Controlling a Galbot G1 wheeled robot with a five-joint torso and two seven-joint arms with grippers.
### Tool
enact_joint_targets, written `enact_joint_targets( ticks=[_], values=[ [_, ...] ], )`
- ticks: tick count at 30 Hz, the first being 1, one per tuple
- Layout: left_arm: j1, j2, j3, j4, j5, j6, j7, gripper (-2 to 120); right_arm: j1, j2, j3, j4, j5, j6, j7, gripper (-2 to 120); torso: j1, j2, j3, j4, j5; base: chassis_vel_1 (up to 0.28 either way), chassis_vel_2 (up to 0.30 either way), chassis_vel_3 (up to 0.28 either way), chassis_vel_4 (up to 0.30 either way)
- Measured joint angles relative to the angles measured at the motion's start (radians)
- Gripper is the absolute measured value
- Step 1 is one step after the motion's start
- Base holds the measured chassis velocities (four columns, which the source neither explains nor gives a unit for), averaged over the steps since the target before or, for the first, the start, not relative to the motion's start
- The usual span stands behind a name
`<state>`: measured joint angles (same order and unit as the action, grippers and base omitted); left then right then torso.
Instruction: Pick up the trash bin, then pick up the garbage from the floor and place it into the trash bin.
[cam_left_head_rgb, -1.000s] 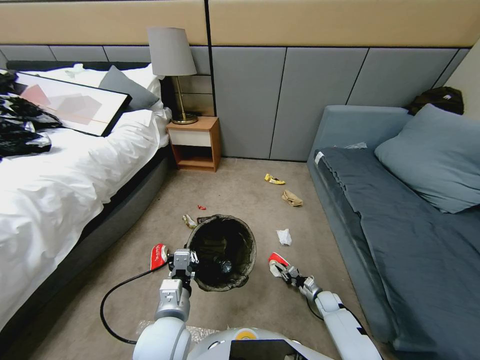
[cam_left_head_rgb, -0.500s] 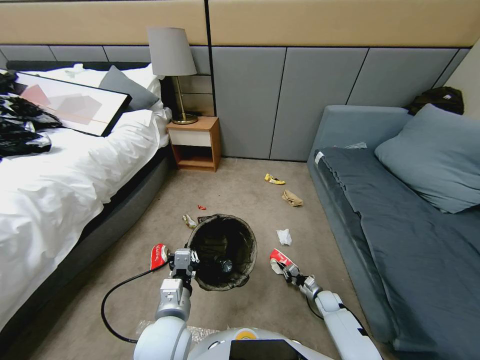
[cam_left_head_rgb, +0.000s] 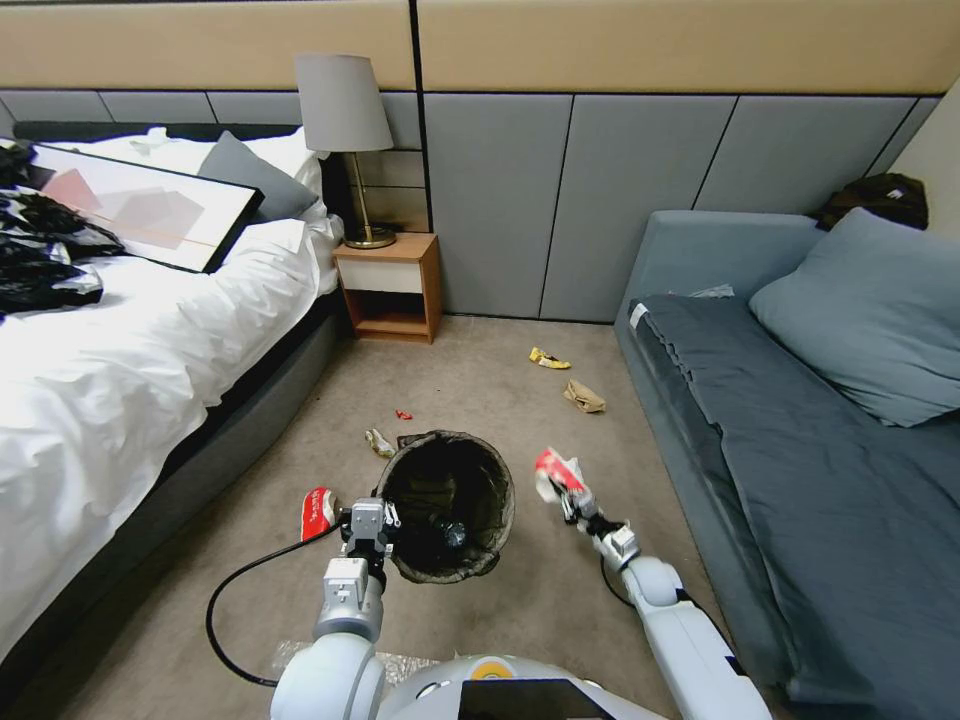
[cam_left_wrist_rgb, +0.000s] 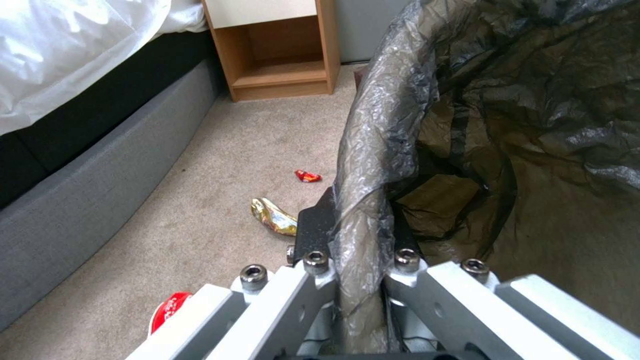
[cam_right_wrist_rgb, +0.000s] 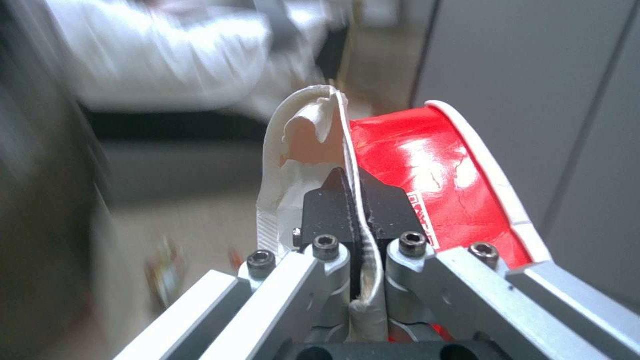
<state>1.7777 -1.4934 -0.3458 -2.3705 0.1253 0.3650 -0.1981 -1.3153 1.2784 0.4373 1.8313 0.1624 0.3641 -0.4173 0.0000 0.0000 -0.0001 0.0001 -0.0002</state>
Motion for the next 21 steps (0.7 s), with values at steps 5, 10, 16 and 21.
enact_joint_targets(
  ticks=[5,10,16,21],
  values=[
    [-0.005,0.000,0.010,0.013,0.006,-0.001,0.001,1,-0.058,-0.013,-0.033,0.191,0.017,-0.012,-0.007,0,0.000,0.000,0.000,-0.0004,-0.0001,0.000,0.000,0.000,0.000],
    [-0.010,0.000,0.025,0.025,0.016,-0.003,0.002,1,-0.096,-0.052,-0.132,0.324,0.084,-0.016,-0.028,0,0.000,0.000,0.000,-0.0001,0.0004,0.000,0.000,0.000,0.000],
    [-0.012,-0.001,0.029,0.028,0.019,-0.004,0.003,1,-0.113,-0.071,-0.246,0.340,0.057,-0.031,-0.046,0,0.000,0.000,0.000,0.0000,0.0001,0.000,0.000,0.000,0.000],
    [-0.013,-0.002,0.029,0.028,0.019,-0.004,0.003,1,-0.121,-0.069,-0.299,0.298,0.015,-0.029,-0.047,0,0.000,0.000,0.000,-0.0001,0.0001,0.000,0.000,0.000,0.000]
  ],
)
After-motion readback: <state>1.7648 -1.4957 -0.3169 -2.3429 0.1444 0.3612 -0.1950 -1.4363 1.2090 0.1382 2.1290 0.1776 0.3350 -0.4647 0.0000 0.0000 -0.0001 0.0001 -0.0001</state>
